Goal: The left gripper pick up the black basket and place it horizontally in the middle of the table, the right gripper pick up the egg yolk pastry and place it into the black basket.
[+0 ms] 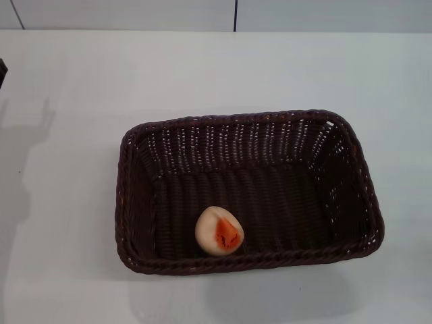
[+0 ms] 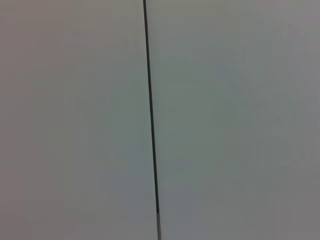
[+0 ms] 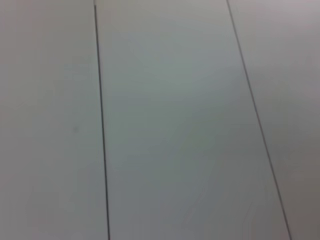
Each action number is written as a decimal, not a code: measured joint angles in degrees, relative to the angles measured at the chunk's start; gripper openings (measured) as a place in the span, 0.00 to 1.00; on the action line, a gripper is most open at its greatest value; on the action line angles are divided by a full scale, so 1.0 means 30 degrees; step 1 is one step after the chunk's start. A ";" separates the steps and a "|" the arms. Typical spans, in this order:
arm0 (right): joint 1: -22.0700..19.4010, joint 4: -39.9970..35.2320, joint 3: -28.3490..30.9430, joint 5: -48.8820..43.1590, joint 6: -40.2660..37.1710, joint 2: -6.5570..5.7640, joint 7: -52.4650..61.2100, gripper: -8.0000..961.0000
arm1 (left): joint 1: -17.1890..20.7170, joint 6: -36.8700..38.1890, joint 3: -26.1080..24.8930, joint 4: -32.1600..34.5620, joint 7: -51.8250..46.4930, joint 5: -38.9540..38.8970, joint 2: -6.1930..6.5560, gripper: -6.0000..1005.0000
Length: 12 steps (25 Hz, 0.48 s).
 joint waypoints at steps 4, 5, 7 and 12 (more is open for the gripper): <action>-0.0052 0.0015 0.0016 0.0316 0.0005 0.0028 0.0060 0.83 | 0.0399 0.0000 0.0039 0.0024 -0.0076 0.0011 -0.0031 0.78; -0.0061 0.0045 0.0023 0.0402 -0.0010 0.0030 0.0062 0.83 | 0.0462 0.0000 0.0003 0.0024 -0.0092 0.0009 -0.0054 0.79; -0.0078 0.0098 0.0031 0.0617 -0.0073 0.0039 0.0063 0.83 | 0.0536 0.0005 -0.0058 0.0086 -0.0104 0.0008 -0.0086 0.80; -0.0102 0.0132 0.0001 0.0784 -0.0037 0.0068 0.0063 0.83 | 0.0465 0.0599 -0.0064 0.0820 -0.0103 -0.0011 -0.0108 0.80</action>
